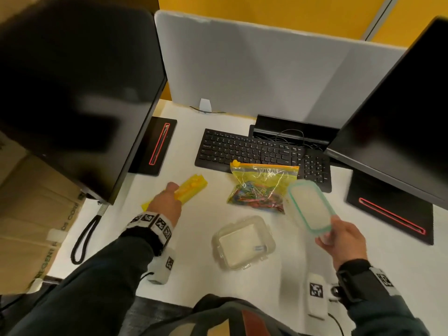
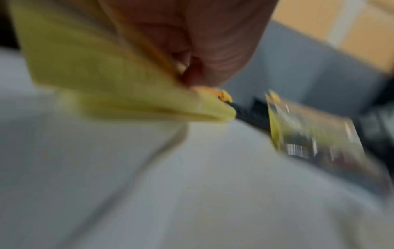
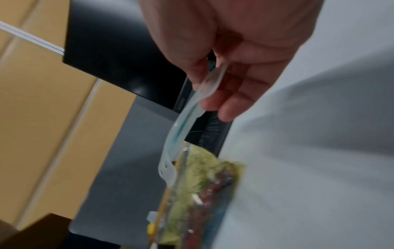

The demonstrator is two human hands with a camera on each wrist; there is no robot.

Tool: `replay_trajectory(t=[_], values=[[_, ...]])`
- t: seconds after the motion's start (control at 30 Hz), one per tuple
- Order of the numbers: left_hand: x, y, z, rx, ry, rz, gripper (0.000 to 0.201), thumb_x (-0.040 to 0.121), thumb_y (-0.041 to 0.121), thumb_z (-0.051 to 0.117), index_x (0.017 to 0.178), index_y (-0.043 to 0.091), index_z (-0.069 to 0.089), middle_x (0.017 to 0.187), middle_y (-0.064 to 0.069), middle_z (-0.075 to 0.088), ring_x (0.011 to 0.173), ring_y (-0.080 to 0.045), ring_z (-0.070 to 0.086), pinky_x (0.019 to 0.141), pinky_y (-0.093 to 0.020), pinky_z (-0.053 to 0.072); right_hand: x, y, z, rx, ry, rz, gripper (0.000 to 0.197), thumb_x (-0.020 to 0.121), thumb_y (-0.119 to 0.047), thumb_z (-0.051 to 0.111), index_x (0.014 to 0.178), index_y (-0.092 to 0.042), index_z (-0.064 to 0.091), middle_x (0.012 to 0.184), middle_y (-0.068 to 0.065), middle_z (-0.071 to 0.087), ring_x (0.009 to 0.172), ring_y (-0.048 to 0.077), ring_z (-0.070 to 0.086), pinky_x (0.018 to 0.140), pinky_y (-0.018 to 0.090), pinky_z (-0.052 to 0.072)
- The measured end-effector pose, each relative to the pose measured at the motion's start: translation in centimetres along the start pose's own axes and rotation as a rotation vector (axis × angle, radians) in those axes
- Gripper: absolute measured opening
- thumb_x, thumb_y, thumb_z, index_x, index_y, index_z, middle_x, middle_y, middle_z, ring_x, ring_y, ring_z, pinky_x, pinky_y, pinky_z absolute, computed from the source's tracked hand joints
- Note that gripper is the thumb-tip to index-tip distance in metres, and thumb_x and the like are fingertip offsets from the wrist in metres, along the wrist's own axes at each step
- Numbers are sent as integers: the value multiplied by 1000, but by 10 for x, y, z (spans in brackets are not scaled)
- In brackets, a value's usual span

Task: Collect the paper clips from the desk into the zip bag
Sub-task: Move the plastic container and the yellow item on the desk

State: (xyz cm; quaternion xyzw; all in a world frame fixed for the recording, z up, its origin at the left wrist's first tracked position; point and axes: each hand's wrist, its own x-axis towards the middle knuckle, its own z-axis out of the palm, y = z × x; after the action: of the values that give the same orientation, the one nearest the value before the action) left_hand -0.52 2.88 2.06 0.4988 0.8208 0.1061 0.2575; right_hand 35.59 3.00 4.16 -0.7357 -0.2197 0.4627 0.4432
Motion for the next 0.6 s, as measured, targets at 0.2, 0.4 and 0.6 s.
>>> replay_trajectory(t=[0.2, 0.4, 0.6], values=[[-21, -3, -32, -373, 212, -79, 39, 88, 37, 53, 113, 9, 45, 90, -11, 55, 80, -27, 50, 71, -31, 35, 11, 53, -20, -528, 141, -93, 20, 86, -14, 60, 104, -7, 53, 100, 21, 59, 82, 34, 57, 84, 46, 50], [-43, 12, -46, -688, 112, 90, 23, 93, 26, 46, 82, 10, 58, 72, -17, 58, 68, -24, 54, 68, -36, 48, -22, 2, 20, -472, -33, -481, 20, 85, -9, 62, 101, -18, 55, 102, 9, 58, 93, 28, 58, 89, 44, 48], [-58, 47, -59, -996, -113, 203, 14, 87, 4, 55, 82, 14, 64, 62, 6, 70, 60, -6, 66, 54, -19, 54, -61, -45, 99, -378, -812, -322, 46, 80, -13, 69, 118, -26, 46, 114, 2, 60, 105, 12, 59, 80, 22, 49]])
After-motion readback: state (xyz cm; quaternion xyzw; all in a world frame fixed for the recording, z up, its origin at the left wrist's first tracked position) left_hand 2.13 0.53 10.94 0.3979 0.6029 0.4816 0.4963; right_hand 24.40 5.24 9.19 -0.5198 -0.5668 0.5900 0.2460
